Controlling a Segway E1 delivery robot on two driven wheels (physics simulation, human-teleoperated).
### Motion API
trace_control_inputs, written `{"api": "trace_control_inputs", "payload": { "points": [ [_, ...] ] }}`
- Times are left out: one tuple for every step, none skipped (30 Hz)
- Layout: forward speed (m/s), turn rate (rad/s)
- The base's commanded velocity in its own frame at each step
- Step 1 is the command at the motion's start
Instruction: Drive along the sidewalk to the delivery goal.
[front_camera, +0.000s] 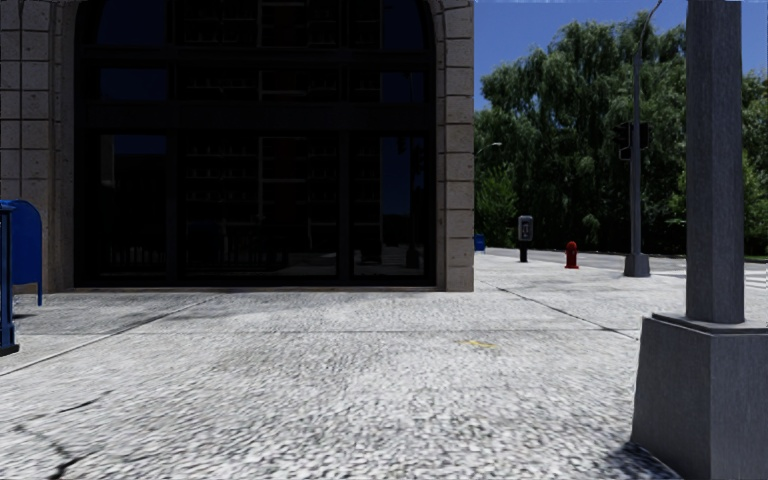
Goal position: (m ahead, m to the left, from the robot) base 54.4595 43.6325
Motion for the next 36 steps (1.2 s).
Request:
{"api": "trace_control_inputs", "payload": {
  "points": [
    [2.00, 0.00],
    [2.00, 0.00],
    [2.00, 0.00],
    [2.00, 0.00],
    [2.00, 0.00],
    [2.00, 0.00],
    [2.00, 0.00],
    [1.91, 0.00],
    [1.80, 0.00],
    [1.77, 0.00],
    [1.76, 0.00],
    [1.76, 0.00],
    [1.75, 0.00],
    [1.74, 0.00],
    [1.68, 0.00],
    [1.62, 0.00],
    [1.60, 0.00],
    [1.59, 0.00],
    [1.59, 0.00],
    [1.59, 0.00],
    [1.59, -0.06],
    [1.59, -0.16],
    [1.59, -0.19],
    [1.59, -0.19],
    [1.59, -0.22],
    [1.59, -0.26],
    [1.59, -0.26],
    [1.59, -0.30],
    [1.59, -0.33],
    [1.59, -0.37],
    [1.59, -0.38],
    [1.59, -0.43],
    [1.59, -0.51],
    [1.59, -0.53],
    [1.59, -0.53],
    [1.59, -0.54]
  ]
}}
